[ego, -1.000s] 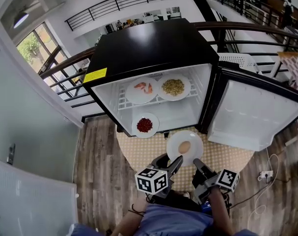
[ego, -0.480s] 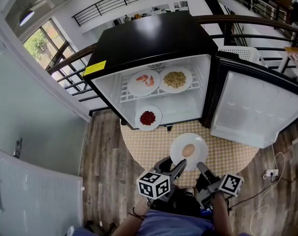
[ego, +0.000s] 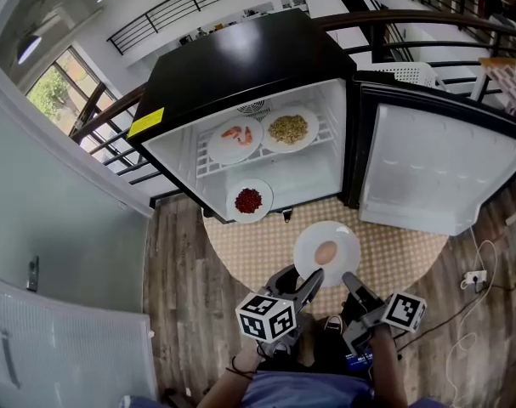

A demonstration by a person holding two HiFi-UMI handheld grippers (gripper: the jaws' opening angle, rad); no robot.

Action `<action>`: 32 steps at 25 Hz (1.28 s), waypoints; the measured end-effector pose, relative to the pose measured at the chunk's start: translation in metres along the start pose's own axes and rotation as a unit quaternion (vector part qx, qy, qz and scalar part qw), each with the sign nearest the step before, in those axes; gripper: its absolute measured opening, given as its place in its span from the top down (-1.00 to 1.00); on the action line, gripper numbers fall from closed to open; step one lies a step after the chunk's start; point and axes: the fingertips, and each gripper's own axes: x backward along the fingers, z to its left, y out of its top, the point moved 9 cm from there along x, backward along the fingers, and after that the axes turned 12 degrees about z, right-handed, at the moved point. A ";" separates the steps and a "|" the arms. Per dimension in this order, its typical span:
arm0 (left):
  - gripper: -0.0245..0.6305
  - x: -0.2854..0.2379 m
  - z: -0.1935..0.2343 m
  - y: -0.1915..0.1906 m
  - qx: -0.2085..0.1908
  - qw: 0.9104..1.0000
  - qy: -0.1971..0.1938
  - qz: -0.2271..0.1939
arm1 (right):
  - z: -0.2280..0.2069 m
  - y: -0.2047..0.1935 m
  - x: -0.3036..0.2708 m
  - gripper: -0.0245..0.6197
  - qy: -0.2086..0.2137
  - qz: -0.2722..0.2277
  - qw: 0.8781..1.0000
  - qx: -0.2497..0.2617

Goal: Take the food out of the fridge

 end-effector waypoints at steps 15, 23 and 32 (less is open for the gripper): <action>0.28 0.090 0.021 -0.032 -0.019 0.999 -0.031 -0.016 | 0.038 -0.101 -0.020 0.85 0.005 -0.037 0.999 0.020; 0.28 0.154 0.035 -0.064 -0.033 0.997 -0.060 -0.020 | 0.048 -0.179 -0.024 0.85 -0.015 -0.064 0.997 0.044; 0.28 0.204 0.036 -0.103 -0.055 0.993 -0.102 -0.010 | 0.063 -0.258 -0.017 0.85 -0.015 -0.099 0.994 0.050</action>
